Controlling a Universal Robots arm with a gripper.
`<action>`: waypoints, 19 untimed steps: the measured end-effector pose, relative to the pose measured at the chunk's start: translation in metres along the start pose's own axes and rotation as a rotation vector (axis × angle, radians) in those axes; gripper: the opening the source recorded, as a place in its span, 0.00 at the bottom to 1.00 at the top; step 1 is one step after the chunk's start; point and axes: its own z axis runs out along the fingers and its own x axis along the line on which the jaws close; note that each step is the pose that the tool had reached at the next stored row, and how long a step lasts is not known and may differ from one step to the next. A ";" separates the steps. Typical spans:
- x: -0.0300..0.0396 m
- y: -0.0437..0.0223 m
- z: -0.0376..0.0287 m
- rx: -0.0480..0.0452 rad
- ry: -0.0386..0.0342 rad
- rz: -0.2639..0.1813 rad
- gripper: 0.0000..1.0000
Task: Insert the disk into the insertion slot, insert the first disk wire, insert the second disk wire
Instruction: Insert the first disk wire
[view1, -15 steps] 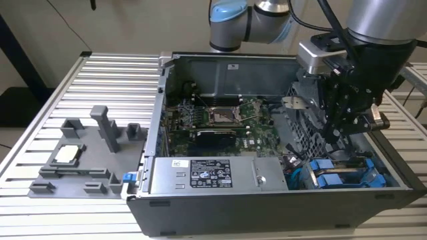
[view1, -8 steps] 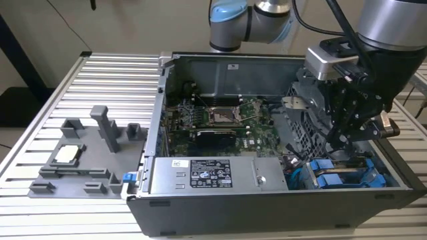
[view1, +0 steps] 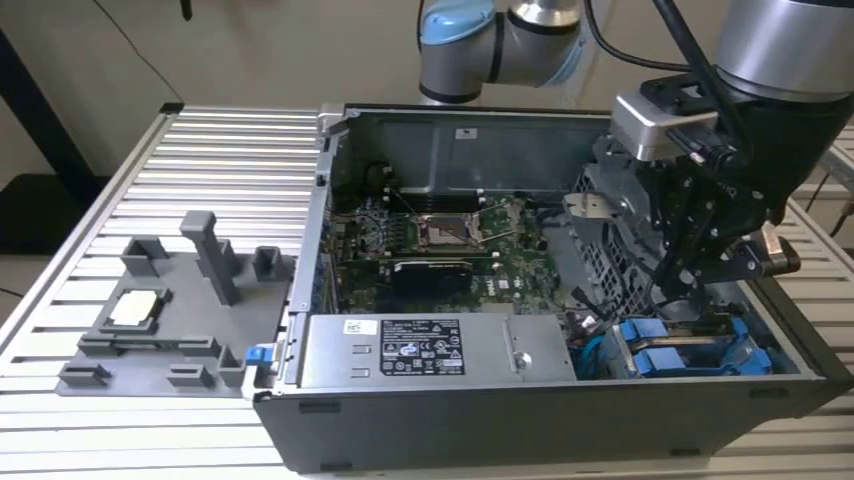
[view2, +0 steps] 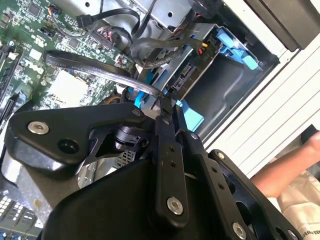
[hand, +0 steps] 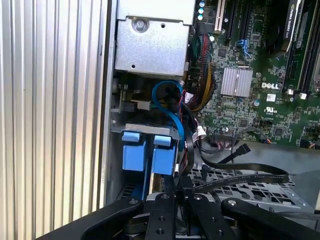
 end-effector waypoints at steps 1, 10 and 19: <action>0.0000 -0.0002 0.0000 -0.0001 0.0000 0.000 0.16; 0.0020 -0.0077 0.0020 -0.0120 -0.0012 -0.001 0.16; 0.0124 -0.0168 0.0071 -0.0552 -0.0064 -0.003 0.16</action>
